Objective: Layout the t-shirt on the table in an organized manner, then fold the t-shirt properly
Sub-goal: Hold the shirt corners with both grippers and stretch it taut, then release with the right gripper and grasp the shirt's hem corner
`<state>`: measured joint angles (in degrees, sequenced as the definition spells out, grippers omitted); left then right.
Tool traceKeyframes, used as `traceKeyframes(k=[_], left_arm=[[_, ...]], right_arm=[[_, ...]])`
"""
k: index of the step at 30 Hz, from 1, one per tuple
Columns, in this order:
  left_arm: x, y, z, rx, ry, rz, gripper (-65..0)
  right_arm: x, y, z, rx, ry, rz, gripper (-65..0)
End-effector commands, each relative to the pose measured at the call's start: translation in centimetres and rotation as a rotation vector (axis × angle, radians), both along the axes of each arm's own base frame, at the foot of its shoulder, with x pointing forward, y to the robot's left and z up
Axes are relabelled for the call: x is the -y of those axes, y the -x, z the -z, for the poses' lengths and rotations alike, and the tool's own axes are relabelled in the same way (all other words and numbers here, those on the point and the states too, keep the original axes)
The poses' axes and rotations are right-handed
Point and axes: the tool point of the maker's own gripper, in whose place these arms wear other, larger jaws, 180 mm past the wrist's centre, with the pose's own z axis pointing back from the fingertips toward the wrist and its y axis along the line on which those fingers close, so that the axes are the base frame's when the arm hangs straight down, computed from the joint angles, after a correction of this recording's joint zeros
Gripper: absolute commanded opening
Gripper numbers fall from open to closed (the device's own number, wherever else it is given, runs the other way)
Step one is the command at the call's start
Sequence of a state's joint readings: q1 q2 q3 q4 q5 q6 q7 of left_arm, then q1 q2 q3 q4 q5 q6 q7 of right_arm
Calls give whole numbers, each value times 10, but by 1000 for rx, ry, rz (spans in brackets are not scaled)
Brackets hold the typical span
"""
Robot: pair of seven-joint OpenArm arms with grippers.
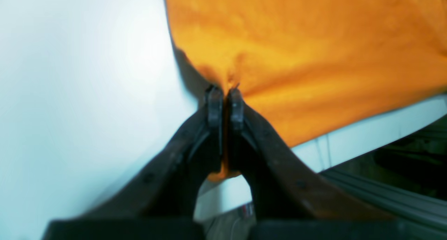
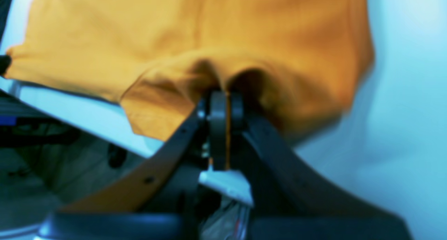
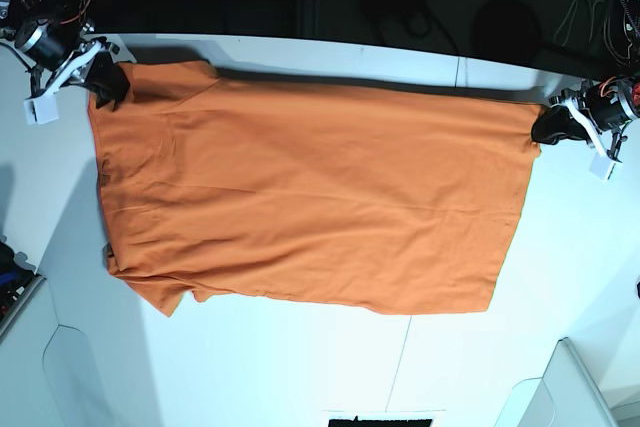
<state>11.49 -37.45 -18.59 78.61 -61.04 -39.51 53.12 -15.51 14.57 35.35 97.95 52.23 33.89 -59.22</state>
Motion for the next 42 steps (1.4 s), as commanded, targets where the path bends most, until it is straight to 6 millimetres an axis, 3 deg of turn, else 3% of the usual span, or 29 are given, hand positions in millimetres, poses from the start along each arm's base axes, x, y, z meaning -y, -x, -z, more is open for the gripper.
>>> traceKeyframes(k=[1,7,15,21,22,24,26,30,35,38,40,42], left_arm=[[-6,-17,-19,68,-9,2,-650],[-6,-55,-36,195,-78,-5,-650],[45,-97,-32,274,-196,200,-650],[33,-105,-15,217,-207,175,-649],[30,-103,-11,204,-204,165,-602],[26,-101,-5,185,-203,154,-481],[25,-97,-2,160,-207,158,-393],[15,-98,-16,155,-146,100,-383],[-9,-103,-45,197,-44,-22,-383],[-11,-96,-40,181,-35,-32,-330],[-7,-88,-31,167,-18,-33,-251],[-2,-80,-20,153,-13,-34,-218]], right_arm=[[4,-13,-14,60,14,-3,-650],[17,-49,-25,127,77,25,-650],[25,-86,-19,140,-2,85,-650],[30,-94,-8,119,-13,113,-650],[30,-94,-8,117,-13,113,-638],[30,-93,-7,109,-11,109,-449],[31,-93,-8,111,-6,108,-351],[41,-94,-26,149,1,129,-346],[76,-85,-47,185,65,198,-346],[95,-72,-39,154,115,239,-346],[99,-65,-30,133,121,252,-346],[97,-58,-19,100,108,250,-346]])
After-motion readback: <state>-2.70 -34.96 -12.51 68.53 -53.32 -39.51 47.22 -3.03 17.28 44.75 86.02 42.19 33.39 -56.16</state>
